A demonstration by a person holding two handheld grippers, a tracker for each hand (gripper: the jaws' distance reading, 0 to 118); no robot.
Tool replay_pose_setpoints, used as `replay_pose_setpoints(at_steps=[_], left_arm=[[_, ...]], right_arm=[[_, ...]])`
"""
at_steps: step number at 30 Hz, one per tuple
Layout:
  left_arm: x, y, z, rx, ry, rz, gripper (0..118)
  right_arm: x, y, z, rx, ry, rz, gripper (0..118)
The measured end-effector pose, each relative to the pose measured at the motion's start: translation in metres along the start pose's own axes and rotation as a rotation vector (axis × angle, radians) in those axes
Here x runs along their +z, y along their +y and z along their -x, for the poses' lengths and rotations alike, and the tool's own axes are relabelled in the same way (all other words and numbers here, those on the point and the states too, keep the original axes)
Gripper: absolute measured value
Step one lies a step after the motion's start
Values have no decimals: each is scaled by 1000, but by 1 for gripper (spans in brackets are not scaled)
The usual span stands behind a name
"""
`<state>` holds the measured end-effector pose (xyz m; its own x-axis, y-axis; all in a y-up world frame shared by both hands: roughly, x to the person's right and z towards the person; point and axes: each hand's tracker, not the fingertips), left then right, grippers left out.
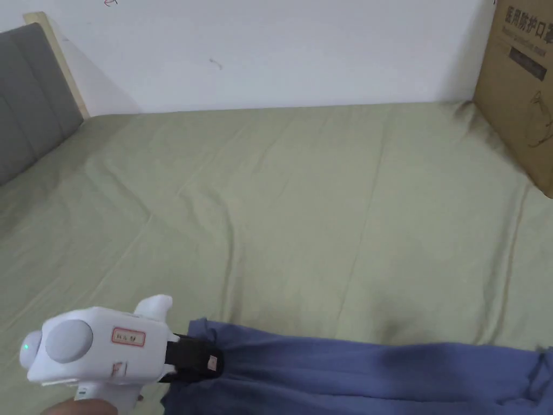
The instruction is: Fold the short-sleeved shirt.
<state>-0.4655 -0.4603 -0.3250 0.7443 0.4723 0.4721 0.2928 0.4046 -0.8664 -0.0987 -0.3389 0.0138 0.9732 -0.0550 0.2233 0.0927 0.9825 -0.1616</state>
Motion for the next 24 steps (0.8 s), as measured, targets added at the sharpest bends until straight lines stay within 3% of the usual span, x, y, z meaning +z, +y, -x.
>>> replay_pose_setpoints(at_steps=[2, 6, 10, 12, 14, 19, 20, 21, 22, 23, 24], left_arm=[[25, 8, -6, -120, 169, -39, 4], [63, 23, 17, -9, 358, -62, 4], [64, 22, -2, -158, 600, -28, 4], [54, 23, -18, -76, 510, -45, 4], [39, 26, -50, -38, 329, -65, 4], [-32, 25, -132, -88, 36, 56, 7], [-49, 22, -144, -94, -14, 100, 14], [-63, 19, -153, -82, -78, 143, 35], [-77, 15, -161, -94, -119, 174, 78], [-90, 14, -173, -106, -127, 183, 106], [-97, 13, -178, -119, -116, 184, 118]], right_arm=[[5, 1, -2, -21, 1, -21, 0], [14, 1, -8, -90, 17, -61, 0], [16, -1, -12, -97, 17, -55, 0], [17, -3, -14, -91, 11, -48, 0], [18, -5, -16, -94, 10, -37, 0], [22, -4, -23, -102, 14, -14, 0], [23, -4, -25, -97, 8, -9, 0], [24, -3, -27, -95, 5, -5, 0], [24, -3, -28, -97, 3, 2, 0], [25, -3, -31, -104, 2, 10, 0], [26, -3, -33, -108, -1, 14, 0]])
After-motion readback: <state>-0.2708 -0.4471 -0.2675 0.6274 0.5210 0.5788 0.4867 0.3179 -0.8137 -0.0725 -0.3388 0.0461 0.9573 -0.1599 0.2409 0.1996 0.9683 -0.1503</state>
